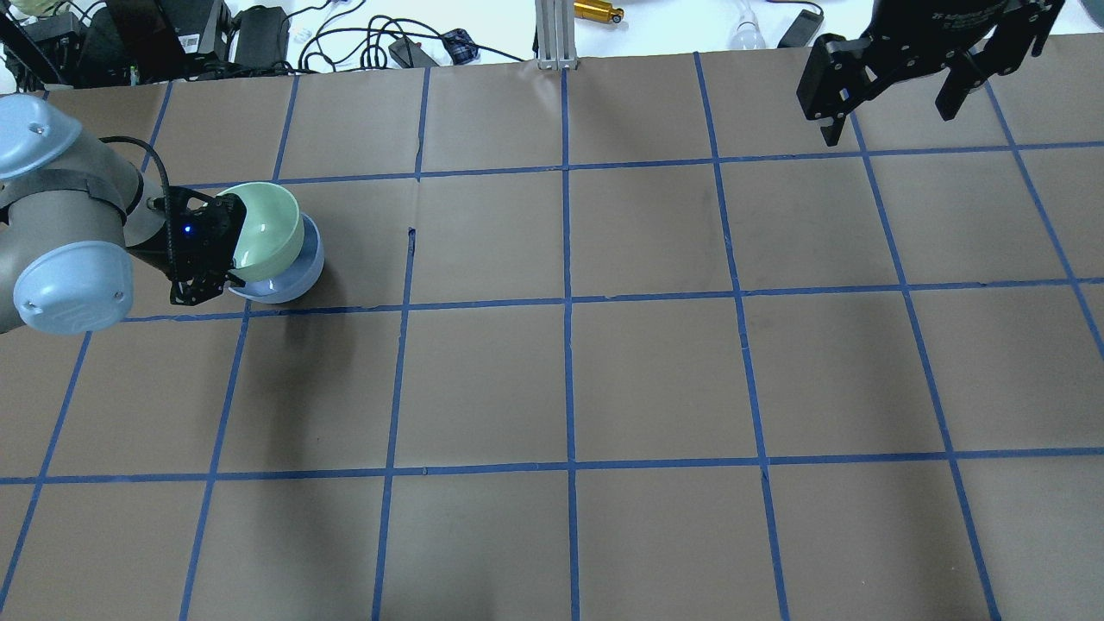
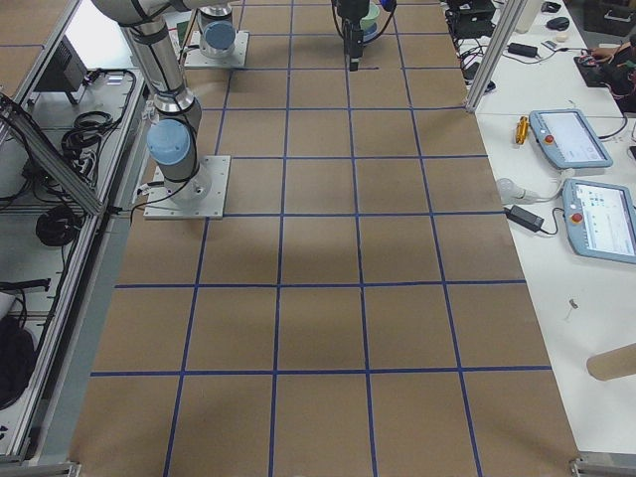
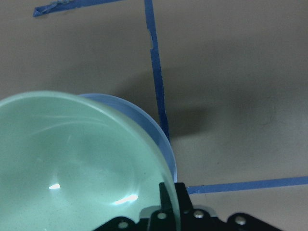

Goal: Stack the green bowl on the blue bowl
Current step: 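Lower the green bowl into the blue bowl with the left gripper, then open the left gripper and raise it away from the stacked bowls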

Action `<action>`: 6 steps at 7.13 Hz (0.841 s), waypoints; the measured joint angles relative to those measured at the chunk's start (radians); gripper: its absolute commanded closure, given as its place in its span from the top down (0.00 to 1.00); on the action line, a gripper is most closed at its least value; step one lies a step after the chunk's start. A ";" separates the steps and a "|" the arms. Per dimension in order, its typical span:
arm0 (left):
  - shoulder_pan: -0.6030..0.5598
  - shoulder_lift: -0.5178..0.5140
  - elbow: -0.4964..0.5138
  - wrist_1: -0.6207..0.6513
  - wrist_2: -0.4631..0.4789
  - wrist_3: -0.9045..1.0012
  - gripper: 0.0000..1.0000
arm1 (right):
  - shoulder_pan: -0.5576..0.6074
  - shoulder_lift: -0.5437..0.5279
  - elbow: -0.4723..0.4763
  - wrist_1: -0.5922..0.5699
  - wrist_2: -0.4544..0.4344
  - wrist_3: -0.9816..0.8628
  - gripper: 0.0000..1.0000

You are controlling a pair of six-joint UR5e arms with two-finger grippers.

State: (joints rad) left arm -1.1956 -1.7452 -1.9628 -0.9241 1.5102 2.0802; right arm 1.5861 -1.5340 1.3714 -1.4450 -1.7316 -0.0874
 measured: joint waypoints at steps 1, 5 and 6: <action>0.000 -0.005 -0.009 0.014 -0.001 0.002 1.00 | 0.000 0.000 0.000 0.000 0.000 0.000 1.00; -0.002 0.017 -0.002 -0.024 -0.003 -0.093 1.00 | 0.000 0.000 0.000 0.000 0.001 0.000 1.00; -0.006 0.043 0.021 -0.084 -0.009 -0.152 1.00 | 0.000 0.000 0.000 0.000 0.001 0.000 1.00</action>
State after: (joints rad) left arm -1.2020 -1.7019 -1.9419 -1.0086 1.5017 1.9287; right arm 1.5861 -1.5340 1.3714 -1.4450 -1.7310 -0.0875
